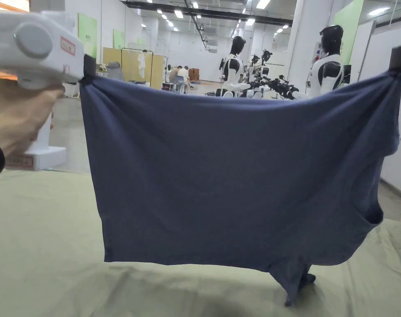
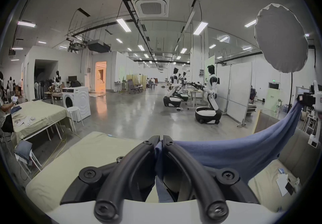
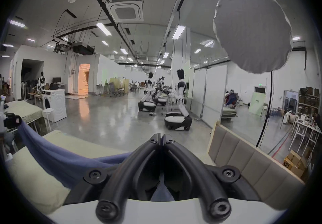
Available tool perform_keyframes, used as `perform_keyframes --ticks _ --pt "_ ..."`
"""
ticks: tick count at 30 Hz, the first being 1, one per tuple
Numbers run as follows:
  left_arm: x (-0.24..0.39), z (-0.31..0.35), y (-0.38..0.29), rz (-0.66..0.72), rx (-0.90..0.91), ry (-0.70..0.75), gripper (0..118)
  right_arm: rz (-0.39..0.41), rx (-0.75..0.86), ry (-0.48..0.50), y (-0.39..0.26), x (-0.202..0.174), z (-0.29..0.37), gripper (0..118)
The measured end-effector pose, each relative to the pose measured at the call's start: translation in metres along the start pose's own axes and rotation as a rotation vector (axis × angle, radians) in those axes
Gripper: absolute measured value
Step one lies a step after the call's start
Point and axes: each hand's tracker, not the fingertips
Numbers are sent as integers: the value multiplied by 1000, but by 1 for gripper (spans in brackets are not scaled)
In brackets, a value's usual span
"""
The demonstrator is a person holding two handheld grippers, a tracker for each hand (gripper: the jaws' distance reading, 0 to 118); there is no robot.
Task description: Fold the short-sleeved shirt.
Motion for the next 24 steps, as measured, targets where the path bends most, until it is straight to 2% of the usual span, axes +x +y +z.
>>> perform_keyframes --ticks 2,5,7,12,17,18,19,21,23,24 --pt "-8 11 -23 4 -22 -26 6 -14 -18 13 -26 -3 12 2" --pt "-19 23 -62 26 -84 -55 6 -44 -42 41 -65 17 31 2" --pt "-21 41 -90 36 -107 -65 6 -89 -73 73 -87 20 48 2" --pt "-39 93 -153 124 -135 -175 6 -96 -97 91 -148 32 103 2" --pt "-63 153 -225 189 -167 -205 6 -129 -166 123 -238 41 175 2" --pt "-67 165 -238 192 -182 -216 6 -115 -203 126 -254 42 187 2" --pt "-73 182 -254 196 -197 -214 6 -124 -197 93 -275 43 203 2" --pt "-82 212 -284 242 -224 -221 6 -173 -266 92 -308 45 235 2" --pt "-91 242 -313 255 -210 -200 6 -299 -336 124 -344 52 263 2" --pt "-95 252 -325 292 -257 -207 6 -328 -339 91 -359 53 277 2"
